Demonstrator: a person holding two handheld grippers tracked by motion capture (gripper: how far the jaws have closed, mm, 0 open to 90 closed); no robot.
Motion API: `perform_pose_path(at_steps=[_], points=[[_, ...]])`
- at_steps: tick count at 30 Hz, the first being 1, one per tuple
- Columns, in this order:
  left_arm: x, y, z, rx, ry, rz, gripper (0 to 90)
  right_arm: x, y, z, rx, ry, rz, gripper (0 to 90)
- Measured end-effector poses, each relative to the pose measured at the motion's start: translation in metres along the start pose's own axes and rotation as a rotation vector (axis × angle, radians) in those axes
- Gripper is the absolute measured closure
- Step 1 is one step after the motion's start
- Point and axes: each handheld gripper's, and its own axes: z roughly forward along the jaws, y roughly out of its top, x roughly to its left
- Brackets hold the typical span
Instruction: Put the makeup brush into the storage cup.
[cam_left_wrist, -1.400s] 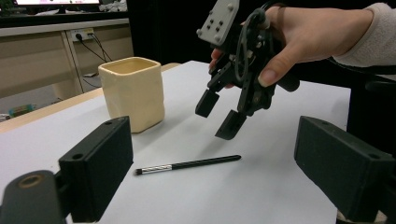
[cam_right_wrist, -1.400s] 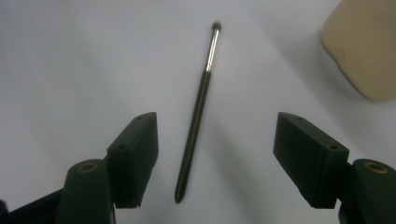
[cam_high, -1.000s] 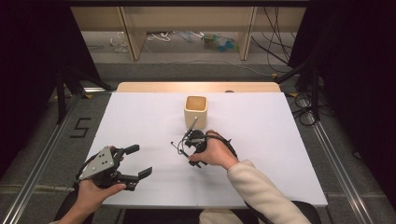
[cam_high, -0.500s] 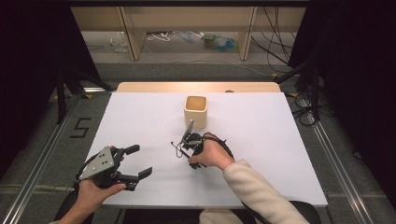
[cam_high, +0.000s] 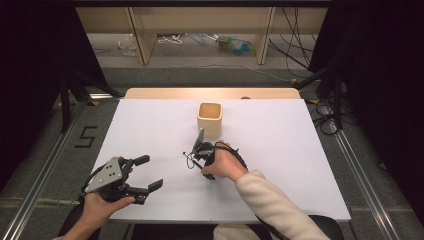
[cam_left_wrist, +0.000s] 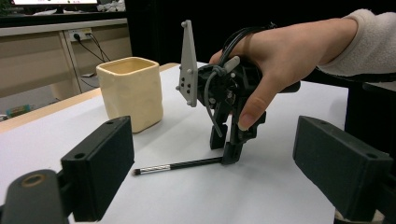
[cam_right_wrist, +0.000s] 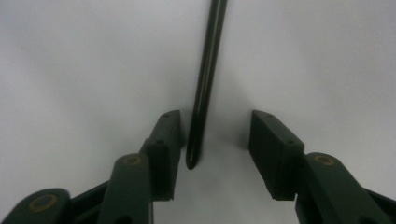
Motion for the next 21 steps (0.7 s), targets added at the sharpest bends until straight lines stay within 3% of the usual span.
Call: perform_pose_path(at_steps=[2, 3, 5, 12, 21], points=[[-0.0001, -0.0001, 0.0001, 0.001, -0.001, -0.001, 12.4, 0.0011, 0.0009, -0.0007, 0.01, -0.004, 0.017, 60.2], [-0.0001, -0.0001, 0.0001, 0.001, -0.001, -0.001, 12.4, 0.0007, 0.0009, -0.0004, 0.01, -0.008, -0.001, 62.2], [-0.0002, 0.0, 0.0002, 0.001, -0.001, -0.001, 12.4, 0.0023, 0.0016, -0.001, 0.02, 0.001, 0.015, 64.1], [-0.0002, -0.0001, 0.0001, 0.001, -0.002, -0.002, 12.5, 0.0053, 0.0039, -0.0012, 0.033, 0.006, 0.004, 78.6], [-0.0003, -0.0003, 0.0003, 0.003, -0.002, -0.002, 12.6, 0.006, 0.0044, -0.001, 0.039, 0.011, 0.011, 82.1]])
